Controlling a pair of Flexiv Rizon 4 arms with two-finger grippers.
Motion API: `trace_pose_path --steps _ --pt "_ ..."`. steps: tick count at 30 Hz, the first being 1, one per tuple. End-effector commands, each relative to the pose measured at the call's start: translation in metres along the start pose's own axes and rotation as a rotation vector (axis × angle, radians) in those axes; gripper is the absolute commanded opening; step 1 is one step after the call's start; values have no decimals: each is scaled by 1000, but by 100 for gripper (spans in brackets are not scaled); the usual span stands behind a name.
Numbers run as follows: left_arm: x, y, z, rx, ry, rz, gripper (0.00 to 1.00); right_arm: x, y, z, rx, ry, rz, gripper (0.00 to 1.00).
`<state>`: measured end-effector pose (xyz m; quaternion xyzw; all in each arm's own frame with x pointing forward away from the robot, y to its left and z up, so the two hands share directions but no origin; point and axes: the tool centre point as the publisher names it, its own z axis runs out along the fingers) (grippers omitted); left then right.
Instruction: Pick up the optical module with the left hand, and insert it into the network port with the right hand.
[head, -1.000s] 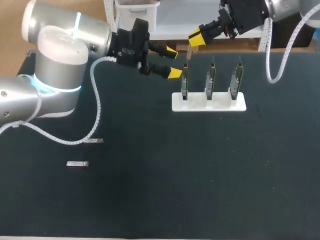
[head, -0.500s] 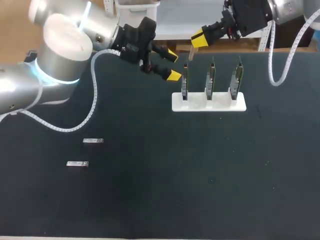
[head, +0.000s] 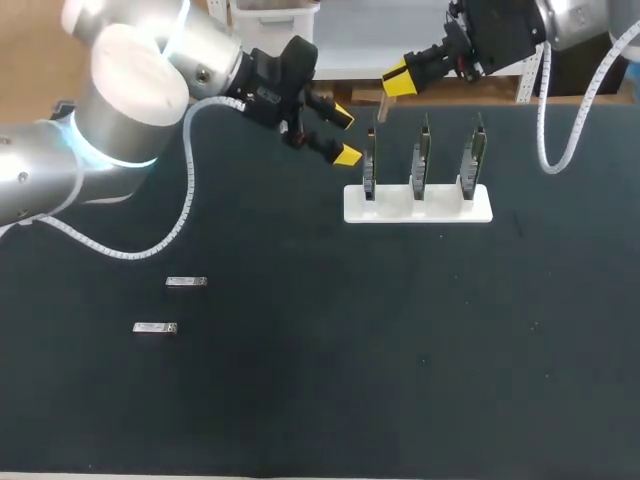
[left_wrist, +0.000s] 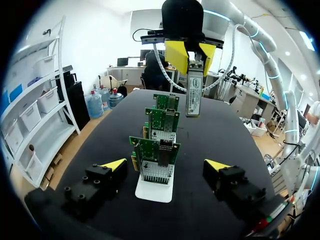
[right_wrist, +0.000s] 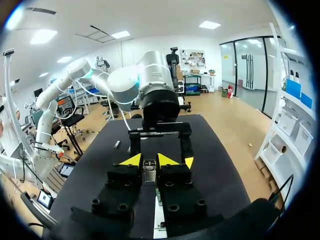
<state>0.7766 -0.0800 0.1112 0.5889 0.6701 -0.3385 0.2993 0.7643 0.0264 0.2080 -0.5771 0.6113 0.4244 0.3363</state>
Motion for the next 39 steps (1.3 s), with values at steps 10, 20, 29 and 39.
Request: trace_pose_path --steps 10,20,29,39 --pt "3 -3 0 -14 19 -12 100 -1 2 -1 5 7 -7 0" --pt "6 -4 6 9 38 -10 100 0 0 -1 6 6 -2 0" --pt "7 -3 8 26 45 -5 100 1 1 -1 6 6 0 0" --pt "7 -2 9 52 27 -15 100 2 1 -1 3 4 3 0"
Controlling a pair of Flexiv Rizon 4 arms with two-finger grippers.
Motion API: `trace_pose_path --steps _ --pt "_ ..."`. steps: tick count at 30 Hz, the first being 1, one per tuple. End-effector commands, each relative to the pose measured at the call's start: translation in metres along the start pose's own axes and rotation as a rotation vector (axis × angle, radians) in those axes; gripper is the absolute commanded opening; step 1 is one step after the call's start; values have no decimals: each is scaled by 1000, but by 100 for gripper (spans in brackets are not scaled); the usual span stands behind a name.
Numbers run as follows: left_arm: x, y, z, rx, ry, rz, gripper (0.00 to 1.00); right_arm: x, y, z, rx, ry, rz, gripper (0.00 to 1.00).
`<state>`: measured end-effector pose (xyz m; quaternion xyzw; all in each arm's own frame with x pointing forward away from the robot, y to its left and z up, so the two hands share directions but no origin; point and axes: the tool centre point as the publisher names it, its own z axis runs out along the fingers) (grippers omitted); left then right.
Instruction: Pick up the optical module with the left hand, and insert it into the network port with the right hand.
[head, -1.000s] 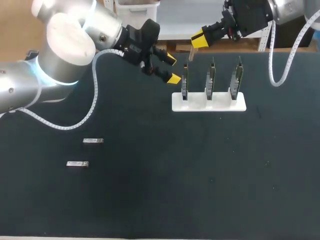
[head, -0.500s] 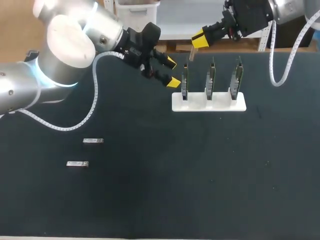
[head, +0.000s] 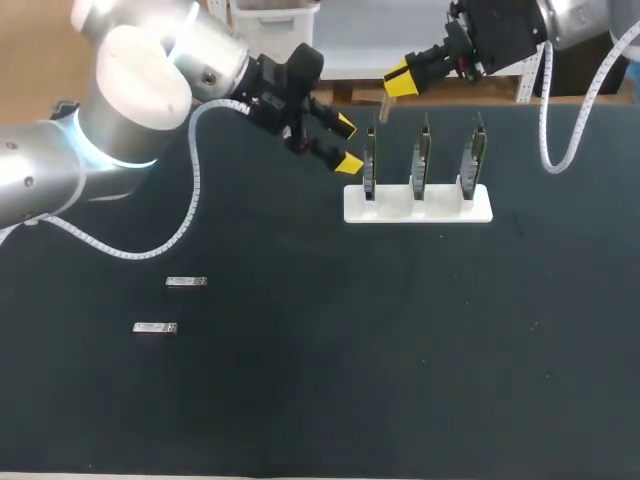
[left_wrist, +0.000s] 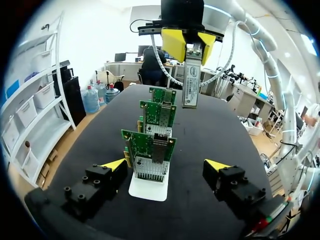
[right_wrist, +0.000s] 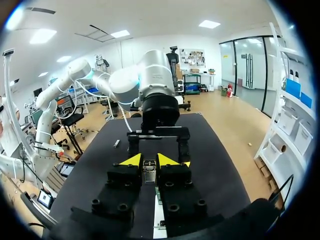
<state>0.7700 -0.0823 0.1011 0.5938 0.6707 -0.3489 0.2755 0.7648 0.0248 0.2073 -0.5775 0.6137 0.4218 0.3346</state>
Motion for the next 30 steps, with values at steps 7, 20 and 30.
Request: trace_pose_path --steps 7,20,30 --pt "0 3 0 16 1 3 100 -1 2 0 2 -3 0 0" --pt "-2 1 0 34 2 13 100 -1 2 0 -2 -7 2 0" --pt "-3 -2 0 31 9 32 100 -1 2 2 -8 -6 1 0"
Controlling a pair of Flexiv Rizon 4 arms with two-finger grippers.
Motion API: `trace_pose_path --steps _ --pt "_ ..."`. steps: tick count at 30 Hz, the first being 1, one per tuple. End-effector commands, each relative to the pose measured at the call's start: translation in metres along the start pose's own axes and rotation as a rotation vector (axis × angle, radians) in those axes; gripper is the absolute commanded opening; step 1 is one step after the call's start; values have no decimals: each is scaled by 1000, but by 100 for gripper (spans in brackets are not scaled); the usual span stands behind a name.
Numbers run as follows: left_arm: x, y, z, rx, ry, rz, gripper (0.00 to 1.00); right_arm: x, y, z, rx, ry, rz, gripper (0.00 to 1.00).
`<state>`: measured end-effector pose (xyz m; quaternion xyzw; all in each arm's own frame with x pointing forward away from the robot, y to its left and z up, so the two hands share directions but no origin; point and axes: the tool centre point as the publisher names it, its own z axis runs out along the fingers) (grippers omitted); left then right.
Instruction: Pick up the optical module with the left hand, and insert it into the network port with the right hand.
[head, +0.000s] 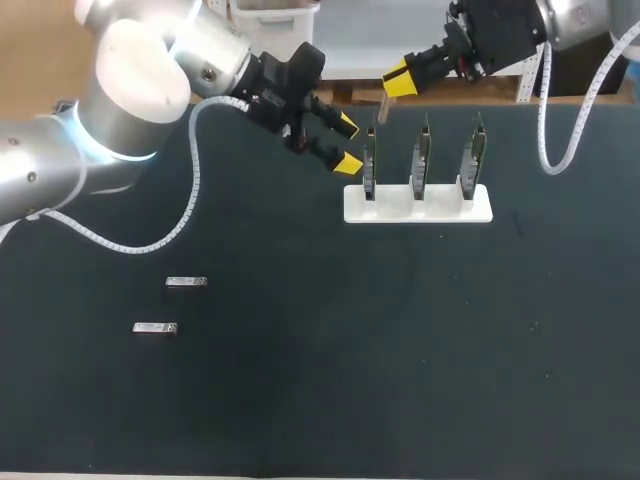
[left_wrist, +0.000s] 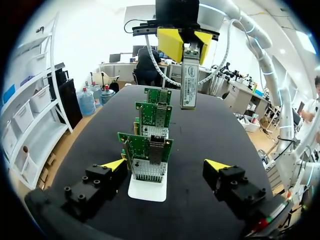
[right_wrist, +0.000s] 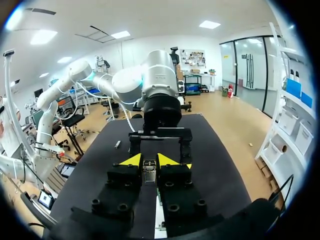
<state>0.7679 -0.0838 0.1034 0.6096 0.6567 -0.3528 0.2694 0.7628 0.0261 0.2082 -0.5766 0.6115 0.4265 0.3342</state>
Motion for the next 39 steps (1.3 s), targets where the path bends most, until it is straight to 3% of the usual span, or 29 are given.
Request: trace_pose_path --steps 1,39 --pt "0 0 0 1 2 0 100 0 -1 1 0 3 -2 0" --pt "0 0 0 1 2 0 100 7 -8 11 -19 28 -36 0"
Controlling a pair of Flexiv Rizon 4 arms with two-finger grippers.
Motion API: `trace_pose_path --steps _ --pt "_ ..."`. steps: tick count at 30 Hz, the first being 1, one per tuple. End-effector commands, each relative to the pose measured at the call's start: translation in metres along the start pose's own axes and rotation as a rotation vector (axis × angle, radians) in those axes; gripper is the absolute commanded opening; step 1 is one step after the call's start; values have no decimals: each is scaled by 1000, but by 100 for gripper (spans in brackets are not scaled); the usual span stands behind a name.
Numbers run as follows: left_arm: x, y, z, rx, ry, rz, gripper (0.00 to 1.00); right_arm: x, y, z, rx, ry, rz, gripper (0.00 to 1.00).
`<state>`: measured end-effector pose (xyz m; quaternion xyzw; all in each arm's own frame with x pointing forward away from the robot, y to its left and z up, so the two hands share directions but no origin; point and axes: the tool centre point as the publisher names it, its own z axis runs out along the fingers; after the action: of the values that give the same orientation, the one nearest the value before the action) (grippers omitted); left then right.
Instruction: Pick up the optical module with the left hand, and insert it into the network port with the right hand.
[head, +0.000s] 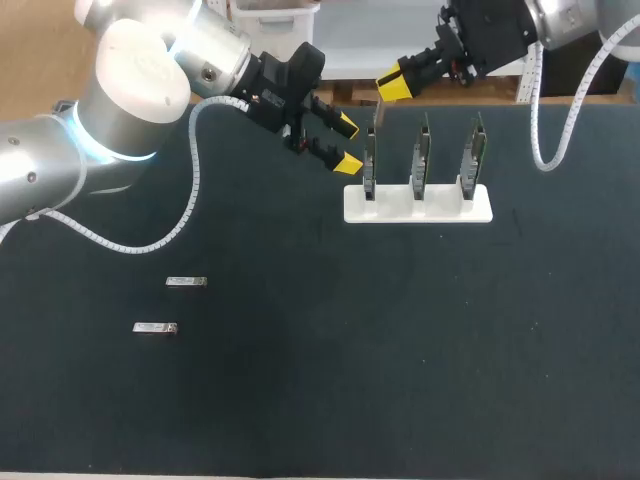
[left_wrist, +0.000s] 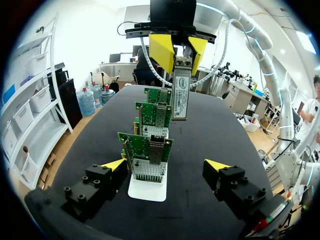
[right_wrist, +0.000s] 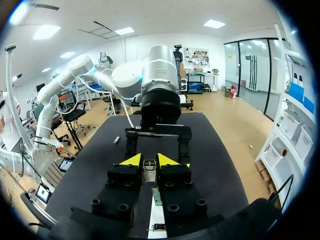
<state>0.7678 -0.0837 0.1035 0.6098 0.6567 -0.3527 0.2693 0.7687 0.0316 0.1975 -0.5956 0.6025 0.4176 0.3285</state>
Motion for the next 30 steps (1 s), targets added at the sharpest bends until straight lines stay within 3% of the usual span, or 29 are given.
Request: trace_pose_path --steps 1,30 --pt "0 0 0 0 2 0 100 0 -1 2 -4 0 -1 0" --pt "0 0 0 0 2 0 100 5 -4 12 6 51 -10 0"
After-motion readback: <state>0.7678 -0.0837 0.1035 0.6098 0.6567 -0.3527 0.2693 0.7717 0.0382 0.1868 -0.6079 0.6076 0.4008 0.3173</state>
